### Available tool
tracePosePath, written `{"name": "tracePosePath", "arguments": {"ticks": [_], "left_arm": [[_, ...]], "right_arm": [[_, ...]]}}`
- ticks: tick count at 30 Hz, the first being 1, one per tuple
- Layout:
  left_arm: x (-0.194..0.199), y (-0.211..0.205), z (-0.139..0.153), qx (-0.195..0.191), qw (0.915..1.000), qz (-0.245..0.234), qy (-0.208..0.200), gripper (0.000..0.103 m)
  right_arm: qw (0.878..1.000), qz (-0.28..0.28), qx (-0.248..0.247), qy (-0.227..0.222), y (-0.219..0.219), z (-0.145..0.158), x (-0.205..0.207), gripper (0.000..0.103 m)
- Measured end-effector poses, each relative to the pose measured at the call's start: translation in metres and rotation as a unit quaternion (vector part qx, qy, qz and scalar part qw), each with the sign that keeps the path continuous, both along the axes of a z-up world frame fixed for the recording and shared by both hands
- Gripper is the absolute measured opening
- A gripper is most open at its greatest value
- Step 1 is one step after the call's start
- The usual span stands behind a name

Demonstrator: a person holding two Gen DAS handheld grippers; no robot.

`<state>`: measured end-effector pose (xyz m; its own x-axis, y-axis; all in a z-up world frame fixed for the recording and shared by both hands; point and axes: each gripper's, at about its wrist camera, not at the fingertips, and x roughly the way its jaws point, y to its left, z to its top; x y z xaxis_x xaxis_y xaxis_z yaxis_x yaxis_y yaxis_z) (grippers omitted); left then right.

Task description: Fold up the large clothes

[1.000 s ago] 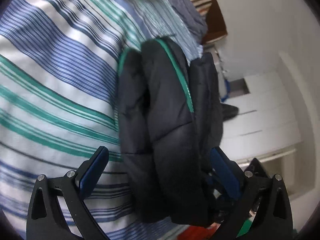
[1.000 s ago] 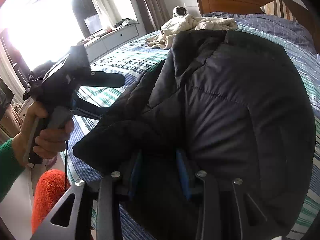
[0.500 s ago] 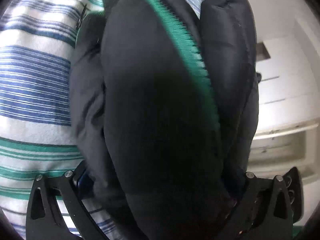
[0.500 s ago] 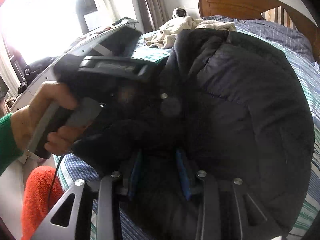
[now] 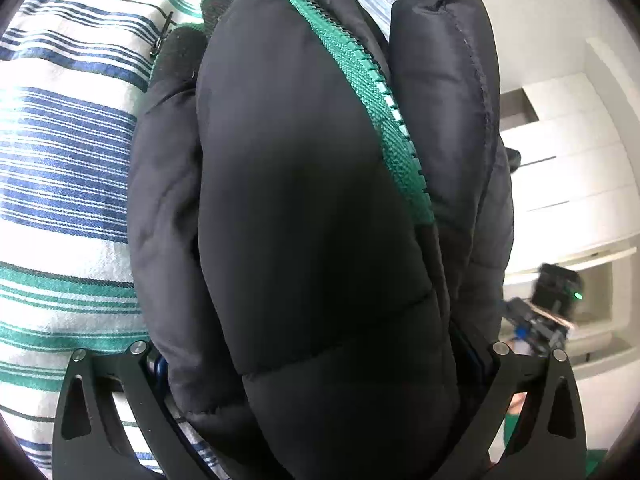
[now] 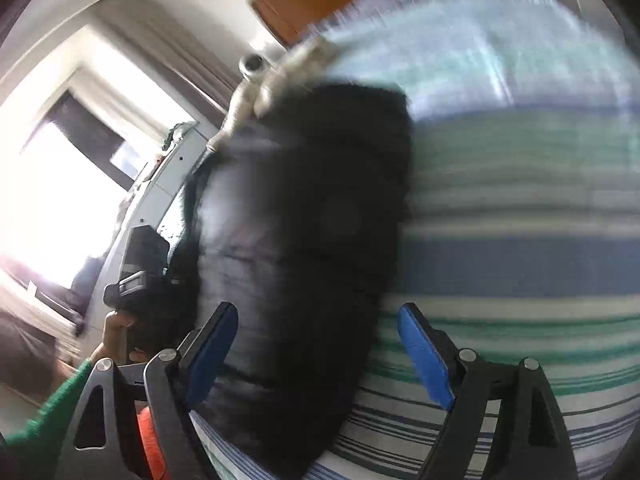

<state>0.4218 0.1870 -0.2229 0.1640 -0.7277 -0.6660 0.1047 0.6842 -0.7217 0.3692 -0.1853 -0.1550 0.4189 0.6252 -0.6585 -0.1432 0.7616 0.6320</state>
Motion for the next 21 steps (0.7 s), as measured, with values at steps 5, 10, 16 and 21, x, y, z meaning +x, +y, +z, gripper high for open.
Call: {"name": "tracePosePath", "arguments": {"ticks": [5, 10, 16, 21], "left_arm": [[0.001, -0.004, 0.000, 0.003, 1.0000, -0.001, 0.000, 0.103], [-0.003, 0.009, 0.008, 0.002, 0.9998, 0.005, -0.018, 0.103], [-0.014, 0.004, 0.022, 0.004, 0.9986, 0.020, -0.048, 0.078], [-0.037, -0.001, 0.065, 0.016, 0.9950, 0.027, -0.095, 0.053]], "right_arm": [[0.997, 0.035, 0.065, 0.003, 0.005, -0.028, 0.032, 0.085], [0.991, 0.049, 0.119, 0.034, 0.015, -0.062, 0.050, 0.090], [0.996, 0.074, 0.035, -0.038, 0.035, -0.023, 0.033, 0.065], [0.989, 0.093, 0.030, -0.110, 0.040, 0.020, 0.013, 0.058]]}}
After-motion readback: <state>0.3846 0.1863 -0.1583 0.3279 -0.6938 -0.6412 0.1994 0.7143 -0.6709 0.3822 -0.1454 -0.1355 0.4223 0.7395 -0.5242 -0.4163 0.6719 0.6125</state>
